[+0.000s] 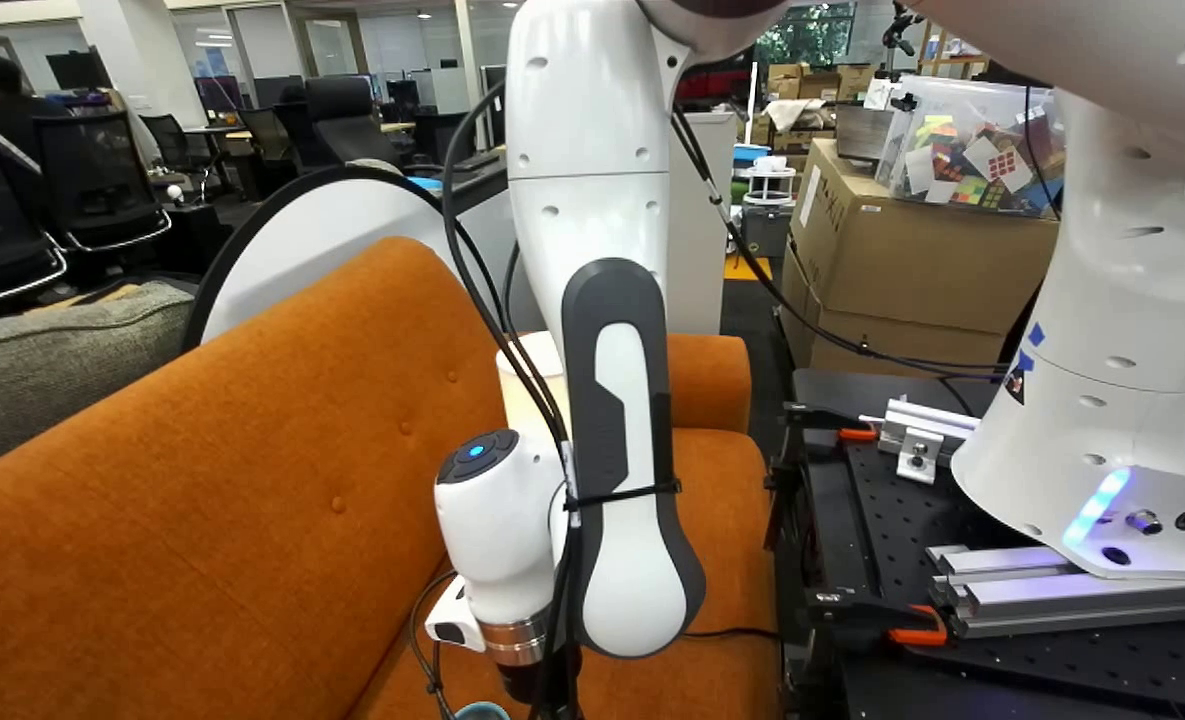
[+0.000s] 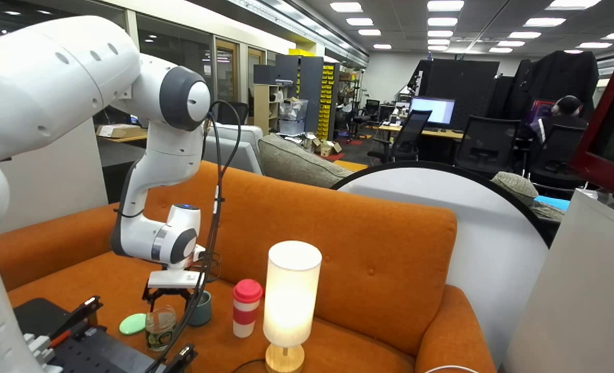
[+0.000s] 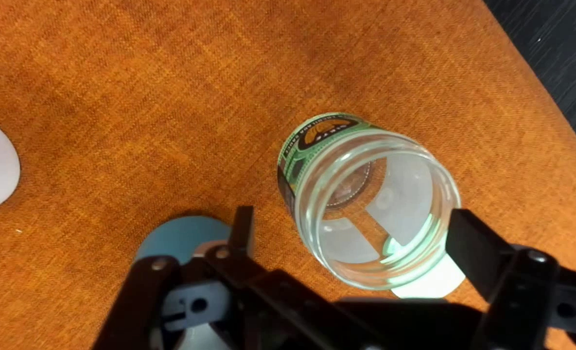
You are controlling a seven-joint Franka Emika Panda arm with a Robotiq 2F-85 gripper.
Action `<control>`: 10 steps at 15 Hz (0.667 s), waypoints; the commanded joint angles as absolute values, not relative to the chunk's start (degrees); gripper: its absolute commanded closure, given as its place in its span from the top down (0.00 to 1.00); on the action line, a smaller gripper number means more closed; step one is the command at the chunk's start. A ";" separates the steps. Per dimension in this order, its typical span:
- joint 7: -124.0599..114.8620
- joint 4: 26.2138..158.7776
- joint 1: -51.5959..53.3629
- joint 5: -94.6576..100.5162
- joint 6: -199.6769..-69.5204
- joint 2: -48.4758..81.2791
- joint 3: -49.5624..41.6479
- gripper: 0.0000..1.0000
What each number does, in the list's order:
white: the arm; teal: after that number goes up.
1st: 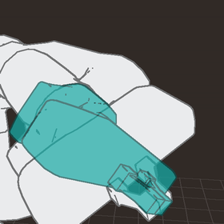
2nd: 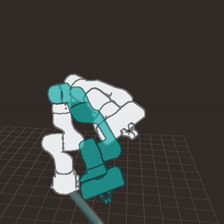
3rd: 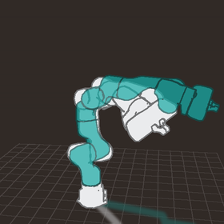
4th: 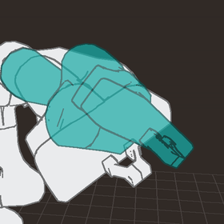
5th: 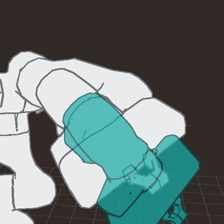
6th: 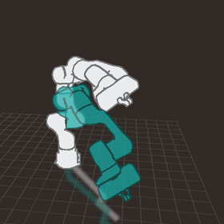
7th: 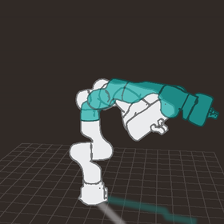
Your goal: Move the jar to the right
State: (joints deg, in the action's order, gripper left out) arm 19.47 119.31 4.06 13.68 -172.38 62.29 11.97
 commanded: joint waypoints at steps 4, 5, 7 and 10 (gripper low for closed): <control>18.74 115.82 4.52 14.14 -172.37 64.53 11.10 1.00; 18.82 115.48 4.43 14.14 -172.08 64.81 11.03 1.00; 19.05 114.66 4.13 14.16 -171.61 65.61 11.00 1.00; 19.24 112.87 4.20 14.26 -170.79 67.39 10.82 1.00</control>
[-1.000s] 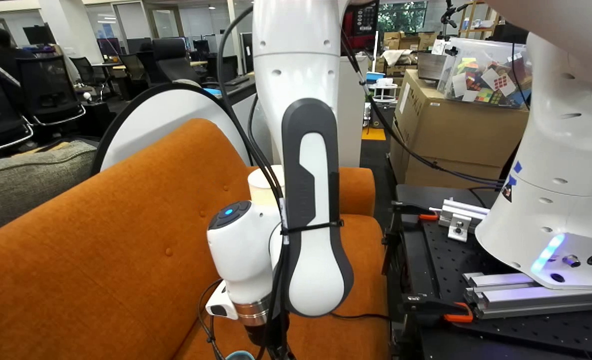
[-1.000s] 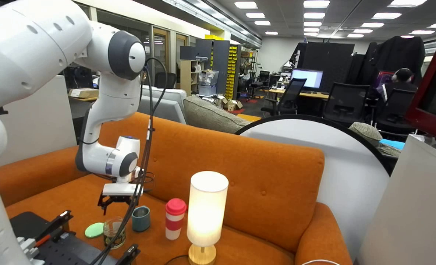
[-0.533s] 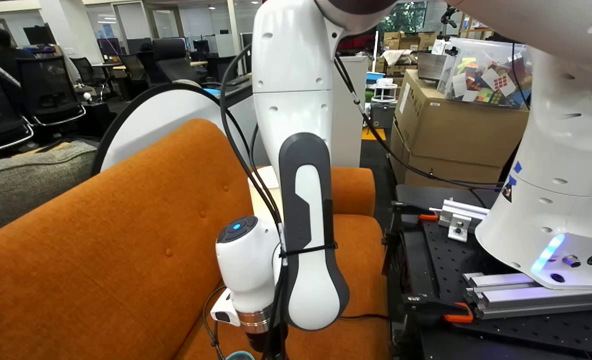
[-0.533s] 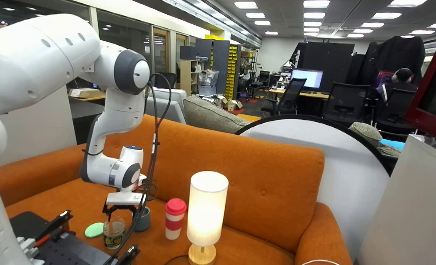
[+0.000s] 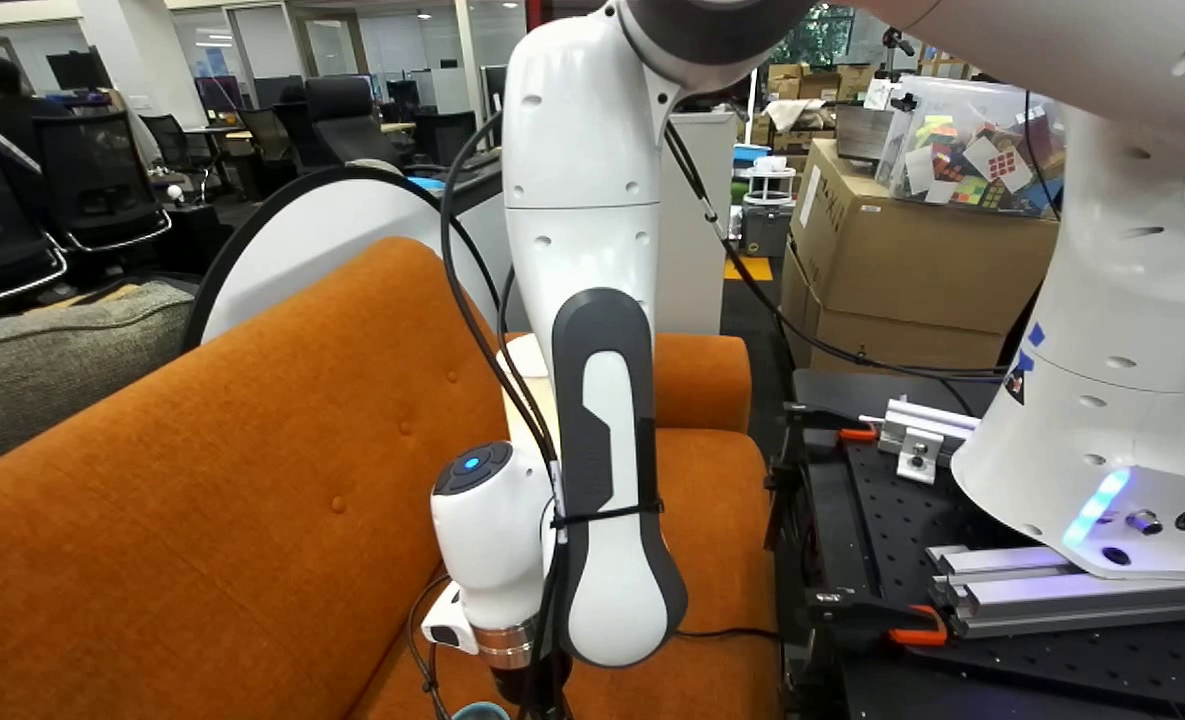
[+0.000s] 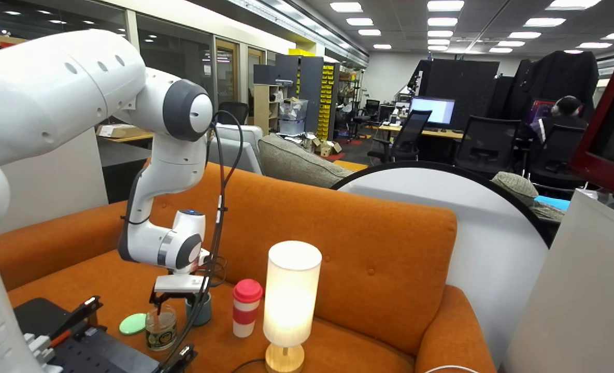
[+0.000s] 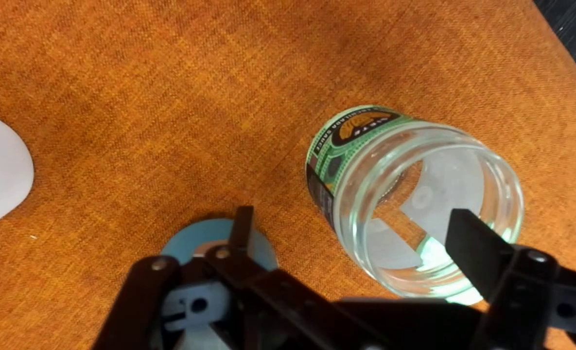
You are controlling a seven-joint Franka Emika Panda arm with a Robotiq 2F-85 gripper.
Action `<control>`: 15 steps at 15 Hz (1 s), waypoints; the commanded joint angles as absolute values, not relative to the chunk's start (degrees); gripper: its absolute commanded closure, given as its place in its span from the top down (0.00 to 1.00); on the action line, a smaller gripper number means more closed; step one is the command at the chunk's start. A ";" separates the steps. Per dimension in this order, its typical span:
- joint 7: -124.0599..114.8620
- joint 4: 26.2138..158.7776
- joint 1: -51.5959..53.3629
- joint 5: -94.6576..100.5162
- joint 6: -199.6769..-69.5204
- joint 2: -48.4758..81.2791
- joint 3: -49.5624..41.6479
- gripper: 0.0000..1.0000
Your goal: Move the jar to the right
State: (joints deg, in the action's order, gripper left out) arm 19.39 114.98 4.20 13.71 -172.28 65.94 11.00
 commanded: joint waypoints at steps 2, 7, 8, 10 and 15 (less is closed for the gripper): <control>19.25 111.56 4.06 14.18 -170.03 68.55 10.85 1.00; 19.50 108.38 3.42 13.91 -167.16 71.23 10.57 0.87; 19.47 108.08 3.41 13.90 -166.84 71.48 10.46 0.74; 19.70 107.31 3.12 13.93 -166.55 72.17 10.66 0.60; 19.86 106.91 2.40 13.83 -166.78 72.62 11.05 0.26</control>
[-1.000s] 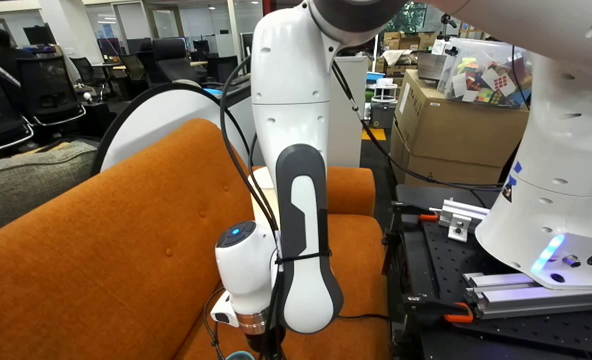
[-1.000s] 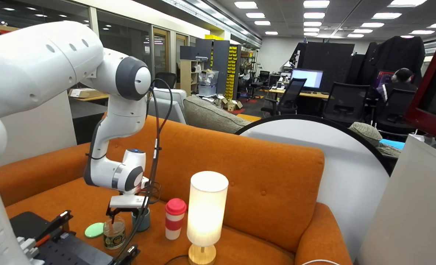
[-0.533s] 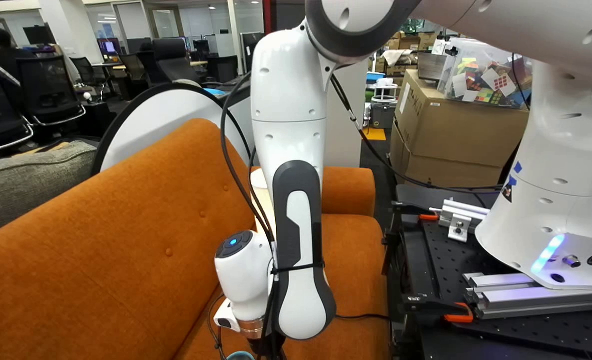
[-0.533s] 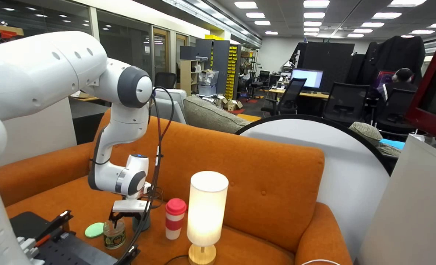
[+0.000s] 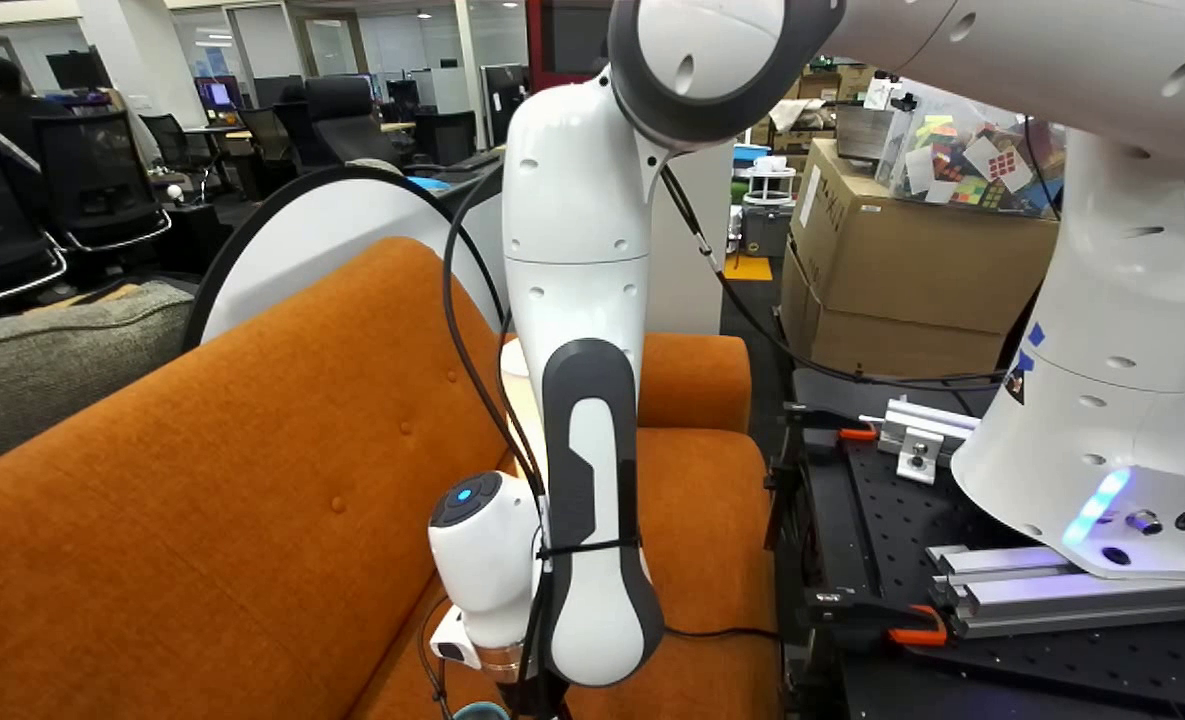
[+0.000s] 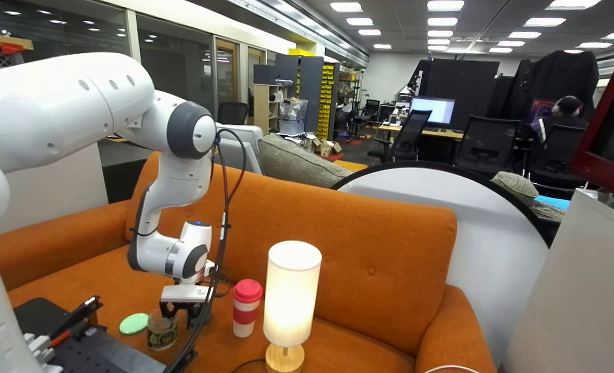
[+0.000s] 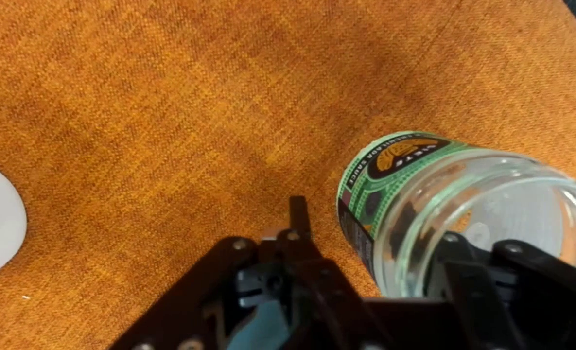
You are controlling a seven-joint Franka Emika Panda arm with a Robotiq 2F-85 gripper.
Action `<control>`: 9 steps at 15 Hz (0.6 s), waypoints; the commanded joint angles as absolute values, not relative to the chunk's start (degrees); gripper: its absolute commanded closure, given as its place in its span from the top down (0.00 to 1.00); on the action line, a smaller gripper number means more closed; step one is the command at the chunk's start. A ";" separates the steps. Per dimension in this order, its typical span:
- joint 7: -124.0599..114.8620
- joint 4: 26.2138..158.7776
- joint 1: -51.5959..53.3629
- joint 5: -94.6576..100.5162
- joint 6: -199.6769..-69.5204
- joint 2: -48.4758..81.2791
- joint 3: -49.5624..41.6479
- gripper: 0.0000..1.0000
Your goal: Move the jar to the right
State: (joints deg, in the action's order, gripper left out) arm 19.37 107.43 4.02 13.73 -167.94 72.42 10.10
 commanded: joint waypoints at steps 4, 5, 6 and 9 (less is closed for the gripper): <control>19.11 108.28 2.54 13.58 -165.86 71.15 10.75 0.01; 19.03 108.65 2.53 13.56 -165.47 70.74 10.80 0.00; 18.47 109.38 3.00 13.46 -164.95 69.87 10.49 0.00; 16.41 111.55 4.38 12.98 -162.29 67.10 9.80 0.02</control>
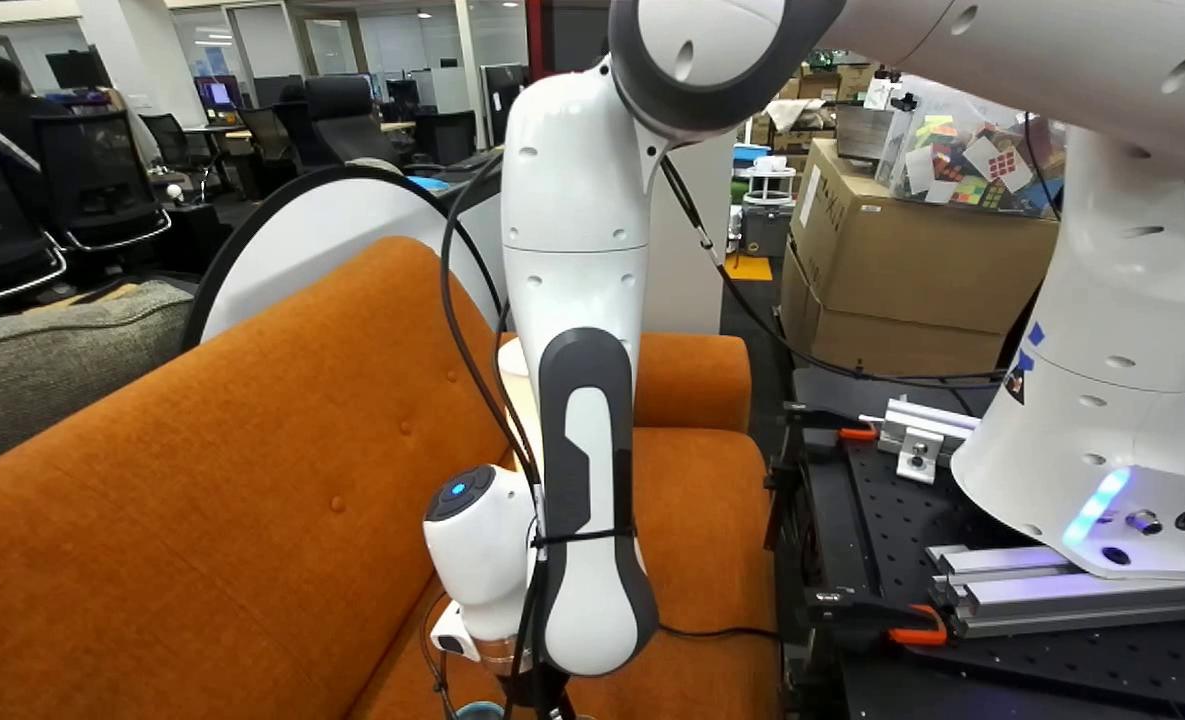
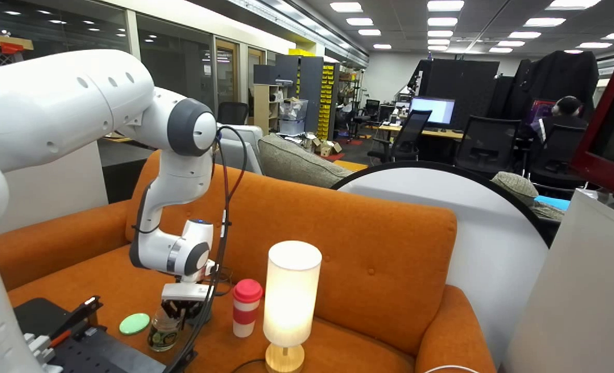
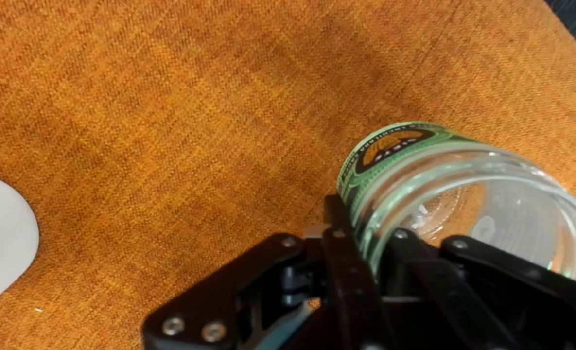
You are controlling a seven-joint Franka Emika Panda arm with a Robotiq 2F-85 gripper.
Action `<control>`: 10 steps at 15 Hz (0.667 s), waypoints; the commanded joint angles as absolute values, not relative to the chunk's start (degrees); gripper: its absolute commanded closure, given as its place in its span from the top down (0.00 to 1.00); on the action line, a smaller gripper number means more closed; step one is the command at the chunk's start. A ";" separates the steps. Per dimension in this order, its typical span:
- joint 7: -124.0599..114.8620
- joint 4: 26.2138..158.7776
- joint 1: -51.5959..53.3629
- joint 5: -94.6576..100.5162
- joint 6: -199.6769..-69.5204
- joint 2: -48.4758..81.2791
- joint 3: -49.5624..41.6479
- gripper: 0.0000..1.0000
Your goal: Move the jar to the right
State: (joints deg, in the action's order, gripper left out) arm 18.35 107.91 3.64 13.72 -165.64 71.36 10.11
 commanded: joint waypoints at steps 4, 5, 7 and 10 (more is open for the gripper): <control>11.97 115.43 6.79 12.42 -161.53 62.43 8.76 0.02; 10.70 116.36 7.00 12.17 -162.60 61.41 8.66 0.02; 6.72 117.43 8.23 11.09 -165.07 59.85 7.15 0.02; 2.11 118.52 9.29 8.83 -167.51 58.86 4.87 0.02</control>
State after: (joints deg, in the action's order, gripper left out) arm 6.07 115.60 7.38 11.36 -164.59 61.03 7.28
